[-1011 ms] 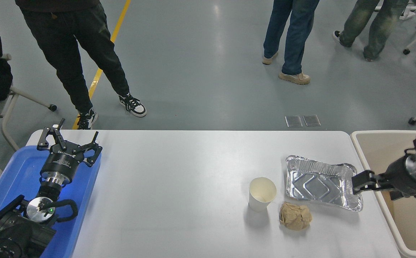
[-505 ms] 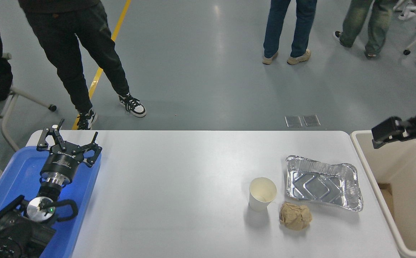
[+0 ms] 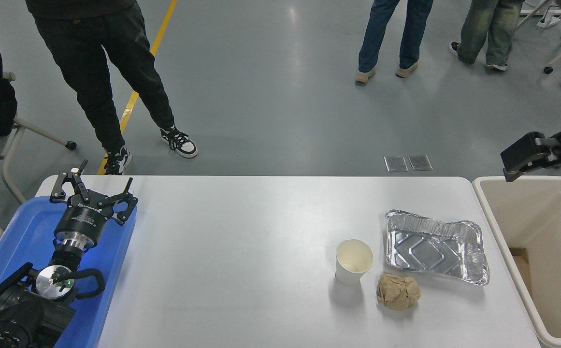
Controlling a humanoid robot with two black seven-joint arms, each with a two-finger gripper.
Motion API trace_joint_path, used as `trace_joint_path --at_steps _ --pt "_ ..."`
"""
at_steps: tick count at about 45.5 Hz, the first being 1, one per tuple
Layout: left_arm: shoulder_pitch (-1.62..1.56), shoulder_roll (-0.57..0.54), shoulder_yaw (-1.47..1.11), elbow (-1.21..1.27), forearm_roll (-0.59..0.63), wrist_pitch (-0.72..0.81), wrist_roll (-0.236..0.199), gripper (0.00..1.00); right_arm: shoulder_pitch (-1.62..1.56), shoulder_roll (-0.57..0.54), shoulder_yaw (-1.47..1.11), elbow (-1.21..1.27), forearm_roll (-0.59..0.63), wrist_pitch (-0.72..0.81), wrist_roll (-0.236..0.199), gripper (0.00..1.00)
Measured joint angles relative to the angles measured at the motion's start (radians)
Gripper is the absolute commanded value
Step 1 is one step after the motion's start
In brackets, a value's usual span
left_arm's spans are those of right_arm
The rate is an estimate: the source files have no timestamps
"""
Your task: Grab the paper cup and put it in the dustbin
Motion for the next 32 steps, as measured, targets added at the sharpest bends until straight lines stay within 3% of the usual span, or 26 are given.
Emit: trace_joint_path --at_steps 13,32 --pt "0.0 0.0 0.0 0.0 -0.001 0.0 0.0 0.99 -0.292 0.005 0.05 -0.116 -0.019 -0.187 -0.001 1.0" --pt "0.0 0.0 0.001 0.0 0.0 0.0 0.0 0.99 -0.518 0.123 0.269 -0.183 -0.008 -0.25 -0.002 1.0"
